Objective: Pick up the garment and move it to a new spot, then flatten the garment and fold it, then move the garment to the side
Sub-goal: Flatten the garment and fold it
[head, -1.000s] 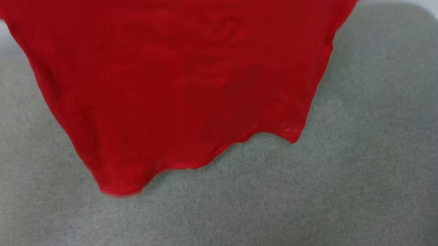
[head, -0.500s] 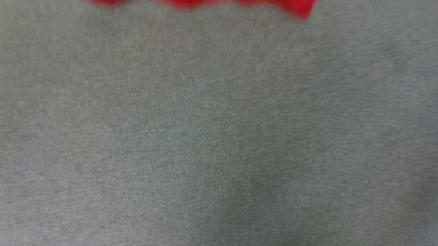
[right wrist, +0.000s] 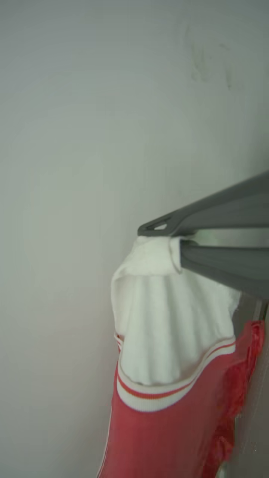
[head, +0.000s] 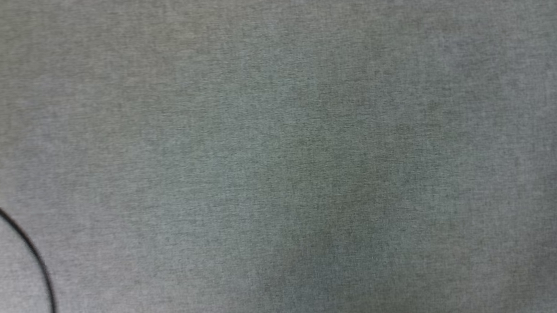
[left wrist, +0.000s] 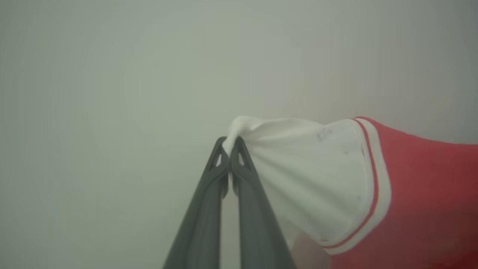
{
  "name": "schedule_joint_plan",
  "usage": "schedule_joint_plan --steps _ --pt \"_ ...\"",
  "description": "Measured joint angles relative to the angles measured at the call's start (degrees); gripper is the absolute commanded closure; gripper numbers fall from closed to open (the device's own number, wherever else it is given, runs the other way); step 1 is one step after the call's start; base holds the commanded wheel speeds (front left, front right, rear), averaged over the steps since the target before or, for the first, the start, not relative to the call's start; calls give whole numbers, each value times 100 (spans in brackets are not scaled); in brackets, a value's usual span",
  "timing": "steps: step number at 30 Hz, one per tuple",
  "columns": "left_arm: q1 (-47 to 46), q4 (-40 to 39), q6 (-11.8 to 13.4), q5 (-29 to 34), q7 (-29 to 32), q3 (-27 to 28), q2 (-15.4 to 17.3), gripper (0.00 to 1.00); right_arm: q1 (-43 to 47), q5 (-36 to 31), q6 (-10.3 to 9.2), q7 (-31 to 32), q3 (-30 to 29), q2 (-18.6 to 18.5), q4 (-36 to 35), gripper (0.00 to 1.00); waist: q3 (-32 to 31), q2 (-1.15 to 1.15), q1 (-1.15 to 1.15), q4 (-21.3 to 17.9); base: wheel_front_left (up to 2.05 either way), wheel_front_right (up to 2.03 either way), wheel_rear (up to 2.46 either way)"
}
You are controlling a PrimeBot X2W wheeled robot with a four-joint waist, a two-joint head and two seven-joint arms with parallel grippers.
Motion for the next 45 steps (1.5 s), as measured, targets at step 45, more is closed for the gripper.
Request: schedule_joint_plan --steps 45 --pt "9042 -2073 517 -812 460 -532 361 100 8200 3119 1 370 1704 -2094 -2075 100 -3549 0 -3 -84 0 0 0"
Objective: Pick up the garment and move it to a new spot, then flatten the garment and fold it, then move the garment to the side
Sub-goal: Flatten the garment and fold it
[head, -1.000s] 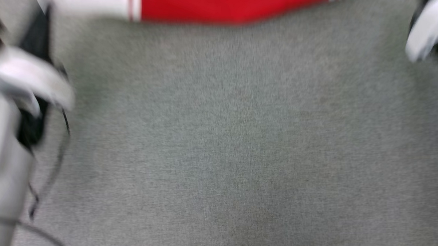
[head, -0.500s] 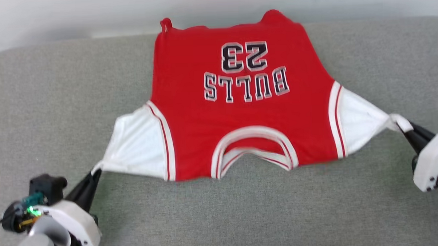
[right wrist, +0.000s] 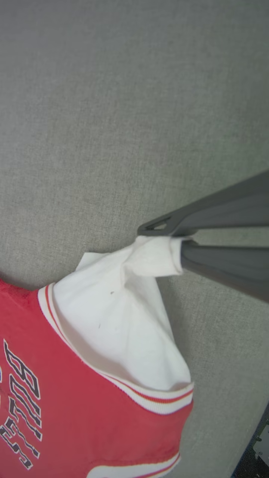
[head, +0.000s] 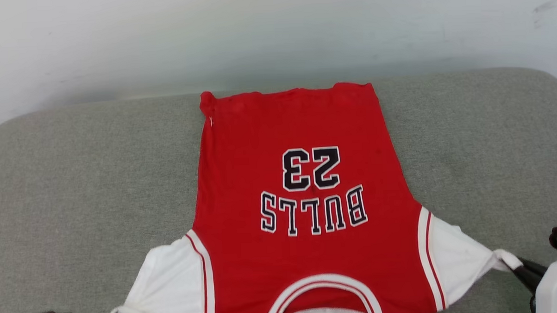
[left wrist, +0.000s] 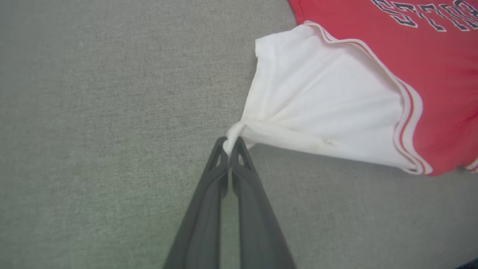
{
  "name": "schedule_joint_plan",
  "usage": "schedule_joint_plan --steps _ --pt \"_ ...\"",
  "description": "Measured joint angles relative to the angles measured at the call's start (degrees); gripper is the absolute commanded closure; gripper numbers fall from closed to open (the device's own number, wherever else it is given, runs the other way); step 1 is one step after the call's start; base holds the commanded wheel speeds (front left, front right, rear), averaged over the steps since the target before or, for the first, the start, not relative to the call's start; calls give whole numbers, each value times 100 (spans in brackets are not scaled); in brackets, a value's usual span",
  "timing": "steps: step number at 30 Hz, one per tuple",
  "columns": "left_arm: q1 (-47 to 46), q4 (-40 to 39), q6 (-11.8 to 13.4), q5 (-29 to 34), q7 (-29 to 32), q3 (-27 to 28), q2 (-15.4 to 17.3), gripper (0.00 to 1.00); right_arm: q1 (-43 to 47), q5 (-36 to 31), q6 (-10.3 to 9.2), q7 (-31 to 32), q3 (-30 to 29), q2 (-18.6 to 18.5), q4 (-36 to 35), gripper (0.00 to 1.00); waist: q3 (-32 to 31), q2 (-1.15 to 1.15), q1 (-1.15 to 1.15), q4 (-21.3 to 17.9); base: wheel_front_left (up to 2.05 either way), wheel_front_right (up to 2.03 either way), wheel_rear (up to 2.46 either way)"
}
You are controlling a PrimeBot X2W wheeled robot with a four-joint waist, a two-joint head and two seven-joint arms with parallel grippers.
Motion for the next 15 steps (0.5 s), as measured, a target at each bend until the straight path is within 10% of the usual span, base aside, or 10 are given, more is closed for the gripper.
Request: schedule_joint_plan --steps 12,14,15 --pt "656 -956 282 -172 463 -216 125 100 834 179 -1 780 -169 -114 -479 100 -131 0 1 30 0 0 0" --pt "623 -1127 277 -175 514 -242 120 100 832 179 -1 889 -267 -101 -553 0 -104 0 1 58 0 0 0" --pt "598 -1227 270 -189 557 -254 115 100 830 196 -2 955 -326 -96 -594 0 -84 0 1 77 0 0 0"
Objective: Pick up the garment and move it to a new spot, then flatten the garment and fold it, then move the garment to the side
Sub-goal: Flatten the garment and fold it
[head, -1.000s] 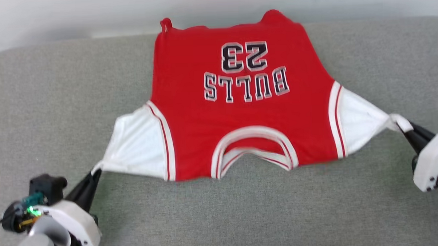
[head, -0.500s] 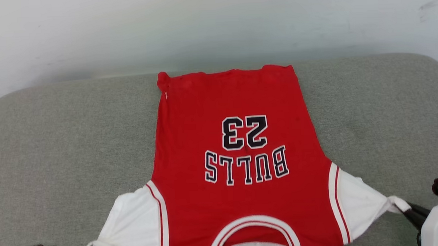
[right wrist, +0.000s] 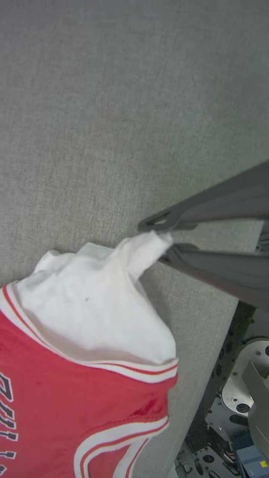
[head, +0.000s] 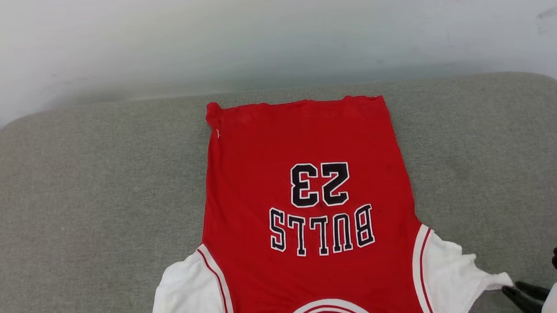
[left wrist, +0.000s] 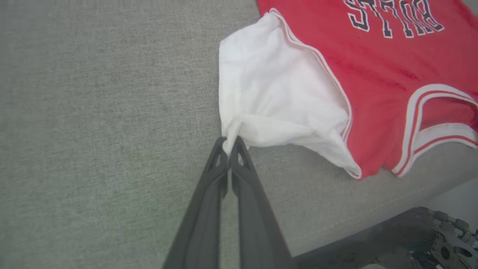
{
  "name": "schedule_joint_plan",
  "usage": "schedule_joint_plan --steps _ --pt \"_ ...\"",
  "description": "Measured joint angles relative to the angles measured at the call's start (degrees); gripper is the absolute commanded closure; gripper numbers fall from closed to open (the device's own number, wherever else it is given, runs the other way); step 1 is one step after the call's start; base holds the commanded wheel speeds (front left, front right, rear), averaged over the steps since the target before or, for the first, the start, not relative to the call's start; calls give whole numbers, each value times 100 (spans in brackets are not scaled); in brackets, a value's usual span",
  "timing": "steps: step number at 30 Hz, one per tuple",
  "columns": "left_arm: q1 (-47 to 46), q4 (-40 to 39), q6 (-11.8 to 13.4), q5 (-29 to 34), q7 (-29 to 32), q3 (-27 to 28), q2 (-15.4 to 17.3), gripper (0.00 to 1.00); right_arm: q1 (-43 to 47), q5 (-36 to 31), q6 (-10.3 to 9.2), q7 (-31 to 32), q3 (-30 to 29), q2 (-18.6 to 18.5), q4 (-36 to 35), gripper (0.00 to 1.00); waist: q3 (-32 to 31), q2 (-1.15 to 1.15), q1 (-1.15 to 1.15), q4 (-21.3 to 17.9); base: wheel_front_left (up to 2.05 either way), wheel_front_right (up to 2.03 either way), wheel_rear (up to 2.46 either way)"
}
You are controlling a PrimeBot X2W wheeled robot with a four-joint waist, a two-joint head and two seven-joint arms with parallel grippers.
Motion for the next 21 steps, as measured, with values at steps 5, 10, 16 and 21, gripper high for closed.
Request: schedule_joint_plan --steps 5,10,16,21 --pt "-47 -595 11 -5 294 -81 107 100 -153 138 -1 445 -459 3 -426 0 173 0 0 127 0 0 0" --pt "-163 -1341 65 69 598 -118 289 100 -699 152 -1 1202 -1072 118 -942 0 507 0 1 332 0 0 0" --pt "-429 -2094 69 254 913 -178 488 100 -1982 -109 -1 2584 -1648 624 -910 0 1063 0 1 681 0 0 0" --pt "-805 -2502 -14 445 1116 -240 524 100 -3346 -750 -1 3555 -1973 866 -465 0 1576 0 2 1079 0 0 0"
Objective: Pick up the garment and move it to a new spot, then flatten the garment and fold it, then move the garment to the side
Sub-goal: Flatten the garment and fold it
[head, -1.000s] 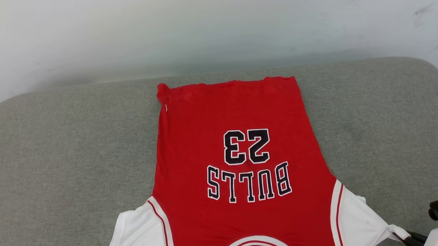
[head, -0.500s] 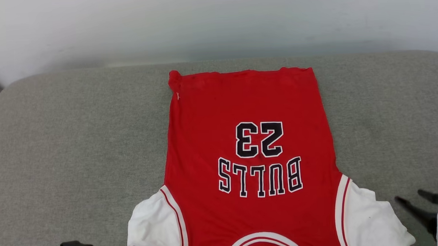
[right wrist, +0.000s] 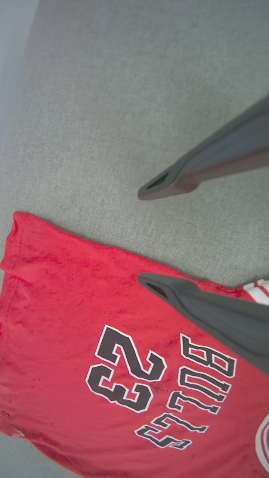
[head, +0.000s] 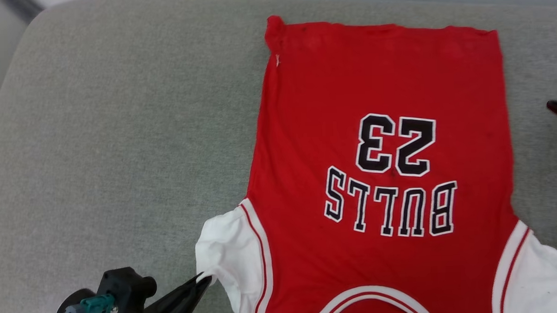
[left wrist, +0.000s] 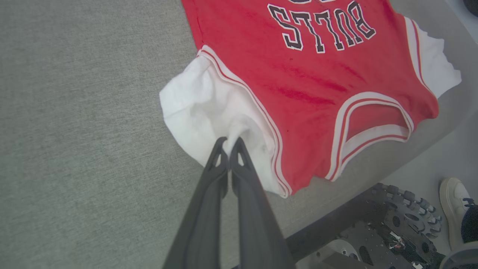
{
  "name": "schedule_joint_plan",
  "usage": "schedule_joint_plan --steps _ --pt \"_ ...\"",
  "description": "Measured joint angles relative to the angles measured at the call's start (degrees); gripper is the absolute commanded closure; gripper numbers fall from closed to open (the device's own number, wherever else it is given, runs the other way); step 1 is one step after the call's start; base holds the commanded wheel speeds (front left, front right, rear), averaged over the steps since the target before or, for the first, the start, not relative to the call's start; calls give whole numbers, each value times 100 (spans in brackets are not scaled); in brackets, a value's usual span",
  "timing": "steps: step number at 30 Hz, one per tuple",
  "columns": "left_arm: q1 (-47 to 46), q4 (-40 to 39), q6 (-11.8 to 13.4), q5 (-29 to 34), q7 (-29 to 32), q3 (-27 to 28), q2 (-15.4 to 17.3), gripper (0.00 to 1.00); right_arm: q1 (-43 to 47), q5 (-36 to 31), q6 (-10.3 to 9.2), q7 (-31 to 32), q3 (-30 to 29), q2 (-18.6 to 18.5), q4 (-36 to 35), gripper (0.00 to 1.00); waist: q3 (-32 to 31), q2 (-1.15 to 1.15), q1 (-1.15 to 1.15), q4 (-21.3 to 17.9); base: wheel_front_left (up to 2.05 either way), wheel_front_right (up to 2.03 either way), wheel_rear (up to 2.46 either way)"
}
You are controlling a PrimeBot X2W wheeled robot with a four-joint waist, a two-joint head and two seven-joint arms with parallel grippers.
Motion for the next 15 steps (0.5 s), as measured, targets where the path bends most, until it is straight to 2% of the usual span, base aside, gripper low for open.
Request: schedule_joint_plan --steps 6,15 --pt "-421 -265 -133 201 105 -118 -186 100 -1328 -849 0 857 -286 58 630 0 579 0 1 547 0 0 0" --pt "-808 -322 -344 396 113 -346 -516 100 -2527 -1763 0 1401 -533 65 1263 0 1322 0 1 1222 0 0 0"
